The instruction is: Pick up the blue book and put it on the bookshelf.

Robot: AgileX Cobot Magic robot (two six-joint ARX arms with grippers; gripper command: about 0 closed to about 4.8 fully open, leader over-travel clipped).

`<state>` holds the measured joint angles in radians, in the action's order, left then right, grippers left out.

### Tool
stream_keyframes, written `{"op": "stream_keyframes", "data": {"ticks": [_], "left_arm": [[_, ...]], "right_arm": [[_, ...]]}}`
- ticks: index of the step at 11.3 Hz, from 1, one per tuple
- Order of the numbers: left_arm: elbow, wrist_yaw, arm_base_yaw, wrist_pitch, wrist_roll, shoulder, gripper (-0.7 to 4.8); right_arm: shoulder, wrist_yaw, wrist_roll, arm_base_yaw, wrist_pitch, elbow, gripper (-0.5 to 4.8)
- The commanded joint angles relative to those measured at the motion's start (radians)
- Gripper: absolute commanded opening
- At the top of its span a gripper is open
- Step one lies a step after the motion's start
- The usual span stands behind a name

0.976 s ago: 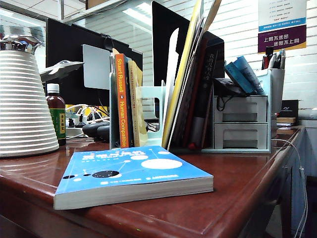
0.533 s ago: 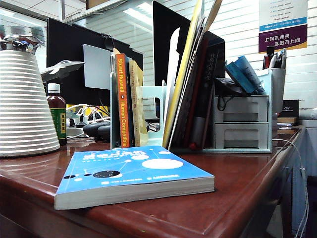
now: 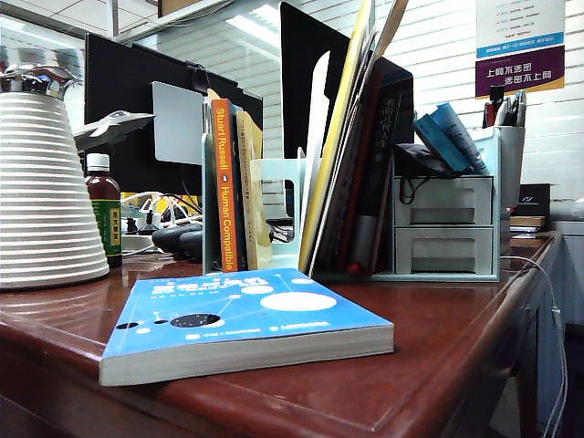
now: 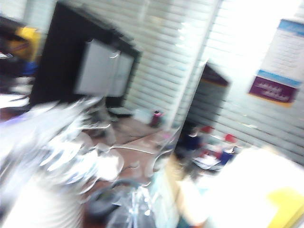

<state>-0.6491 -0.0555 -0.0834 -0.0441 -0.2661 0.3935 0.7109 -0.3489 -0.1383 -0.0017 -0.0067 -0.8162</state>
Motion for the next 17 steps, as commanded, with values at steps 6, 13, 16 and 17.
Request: {"op": "stream_keyframes", "data": {"ticks": [6,13,16,17], "left_arm": [[-0.188,-0.597,-0.023,0.257,-0.217,0.548,-0.06],[-0.057,-0.585,-0.113,0.415,-0.209,0.613,-0.06],[-0.014,-0.541,-0.112,0.409,-0.27,0.642,1.33],[-0.014,-0.528,-0.113,0.407,-0.28,0.667,3.86]], "right_arm": [[0.288,-0.196,-0.098,0.375,-0.058,-0.051,-0.01],[0.538,-0.2,-0.233,0.4,-0.113,-0.062,-0.01],[0.624,-0.167,-0.227,0.4,-0.102,-0.062,0.3],[0.654,-0.166,-0.227,0.4,-0.09,-0.062,1.56]]}}
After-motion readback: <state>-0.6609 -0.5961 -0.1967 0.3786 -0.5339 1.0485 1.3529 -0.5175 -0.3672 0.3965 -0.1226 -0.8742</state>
